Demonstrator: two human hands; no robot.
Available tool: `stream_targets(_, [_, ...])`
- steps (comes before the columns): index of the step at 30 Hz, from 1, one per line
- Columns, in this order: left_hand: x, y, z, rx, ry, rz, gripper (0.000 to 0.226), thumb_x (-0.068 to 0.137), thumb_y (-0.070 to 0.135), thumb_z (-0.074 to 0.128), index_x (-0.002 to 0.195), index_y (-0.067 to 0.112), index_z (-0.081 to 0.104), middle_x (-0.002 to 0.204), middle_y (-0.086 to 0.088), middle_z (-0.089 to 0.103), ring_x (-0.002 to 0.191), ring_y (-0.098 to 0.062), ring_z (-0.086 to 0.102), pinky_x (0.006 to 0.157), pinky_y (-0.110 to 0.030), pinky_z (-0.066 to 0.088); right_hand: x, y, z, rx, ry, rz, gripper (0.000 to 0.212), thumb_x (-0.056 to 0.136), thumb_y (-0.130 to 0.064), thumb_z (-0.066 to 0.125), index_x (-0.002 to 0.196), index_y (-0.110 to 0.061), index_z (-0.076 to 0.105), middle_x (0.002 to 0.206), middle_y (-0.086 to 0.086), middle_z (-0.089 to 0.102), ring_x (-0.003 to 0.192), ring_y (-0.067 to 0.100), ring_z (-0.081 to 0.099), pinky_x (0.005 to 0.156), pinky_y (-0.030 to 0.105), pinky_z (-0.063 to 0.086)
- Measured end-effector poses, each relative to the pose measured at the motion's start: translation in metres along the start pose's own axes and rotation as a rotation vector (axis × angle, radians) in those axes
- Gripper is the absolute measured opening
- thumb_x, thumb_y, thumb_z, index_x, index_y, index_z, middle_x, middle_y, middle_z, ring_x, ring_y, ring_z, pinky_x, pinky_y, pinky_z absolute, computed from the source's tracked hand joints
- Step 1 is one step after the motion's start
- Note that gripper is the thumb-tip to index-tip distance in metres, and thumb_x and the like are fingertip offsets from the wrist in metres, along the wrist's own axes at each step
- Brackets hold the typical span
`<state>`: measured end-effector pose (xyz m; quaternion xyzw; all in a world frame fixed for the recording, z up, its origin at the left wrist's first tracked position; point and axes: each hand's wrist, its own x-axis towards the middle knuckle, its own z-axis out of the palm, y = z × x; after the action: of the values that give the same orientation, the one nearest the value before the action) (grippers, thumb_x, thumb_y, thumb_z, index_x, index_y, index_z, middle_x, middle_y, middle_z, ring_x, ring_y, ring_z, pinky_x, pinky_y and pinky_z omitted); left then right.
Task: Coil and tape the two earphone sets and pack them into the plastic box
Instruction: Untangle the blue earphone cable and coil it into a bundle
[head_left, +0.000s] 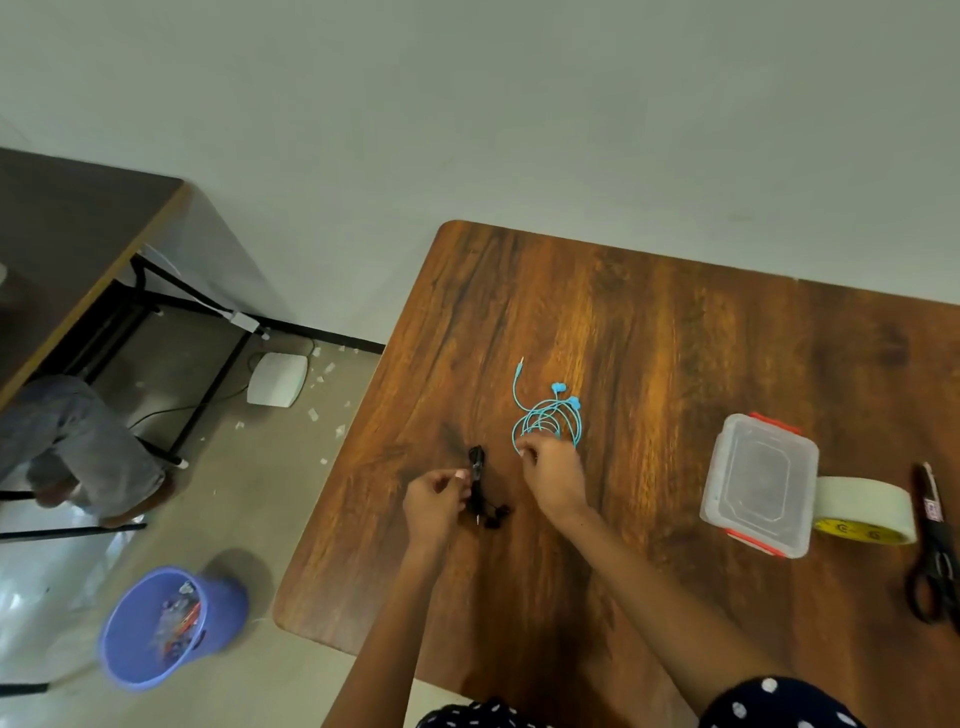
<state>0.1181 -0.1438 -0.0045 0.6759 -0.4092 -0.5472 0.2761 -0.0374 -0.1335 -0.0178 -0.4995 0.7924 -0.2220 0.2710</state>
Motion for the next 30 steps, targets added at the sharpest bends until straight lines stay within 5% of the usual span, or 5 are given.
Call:
stream_targets(6, [-0.014, 0.0, 0.022, 0.054, -0.089, 0.059, 0.014, 0.092, 0.012, 0.06, 0.088, 0.004, 0.071, 0.076, -0.006, 0.069, 0.069, -0.014, 0.064, 0.064, -0.027, 0.051, 0.021, 0.038, -0.009, -0.449, -0.21, -0.119, 0.055, 0.098, -0.036, 0.046, 0.148, -0.027, 0.026, 0.16, 0.007, 0.004, 0.147, 0.029, 0.004, 0.117, 0.044, 0.023])
stream_targets(18, [-0.067, -0.023, 0.078, 0.313, -0.227, 0.251, 0.014, 0.089, 0.012, 0.062, 0.082, 0.011, 0.074, 0.07, -0.003, 0.07, 0.069, -0.019, 0.065, 0.069, -0.031, 0.049, -0.084, 0.129, -0.047, -0.414, -0.239, -0.279, 0.045, 0.095, -0.019, 0.052, 0.139, -0.021, 0.046, 0.154, -0.004, 0.029, 0.142, 0.02, 0.024, 0.111, 0.031, 0.032])
stream_targets(22, [-0.095, -0.029, 0.099, 0.454, -0.258, 0.394, 0.018, 0.086, 0.002, 0.062, 0.098, 0.006, 0.073, 0.093, -0.007, 0.074, 0.084, -0.015, 0.065, 0.073, -0.016, 0.04, -0.122, 0.176, -0.073, -0.438, -0.309, -0.377, 0.045, 0.095, -0.013, 0.051, 0.138, -0.025, 0.047, 0.155, -0.007, 0.028, 0.144, 0.015, 0.022, 0.116, 0.027, 0.021])
stream_targets(26, [-0.119, -0.035, 0.122, 0.603, -0.332, 0.535, 0.046, 0.082, -0.013, 0.05, 0.117, 0.011, 0.068, 0.111, -0.016, 0.065, 0.102, -0.03, 0.062, 0.09, -0.023, 0.042, -0.146, 0.206, -0.103, -0.376, -0.305, -0.412, 0.052, 0.091, 0.003, 0.046, 0.136, -0.023, 0.05, 0.154, -0.006, 0.03, 0.145, 0.014, 0.02, 0.118, 0.025, 0.014])
stream_targets(30, [-0.127, -0.046, 0.139, 0.897, -0.424, 0.628, 0.032, 0.09, 0.016, 0.055, 0.12, 0.017, 0.065, 0.125, -0.007, 0.059, 0.118, -0.026, 0.054, 0.085, -0.008, 0.041, -0.161, 0.214, -0.12, -0.331, -0.233, -0.377, 0.068, 0.081, 0.015, 0.047, 0.137, -0.023, 0.049, 0.154, -0.005, 0.028, 0.145, 0.015, 0.019, 0.117, 0.023, 0.01])
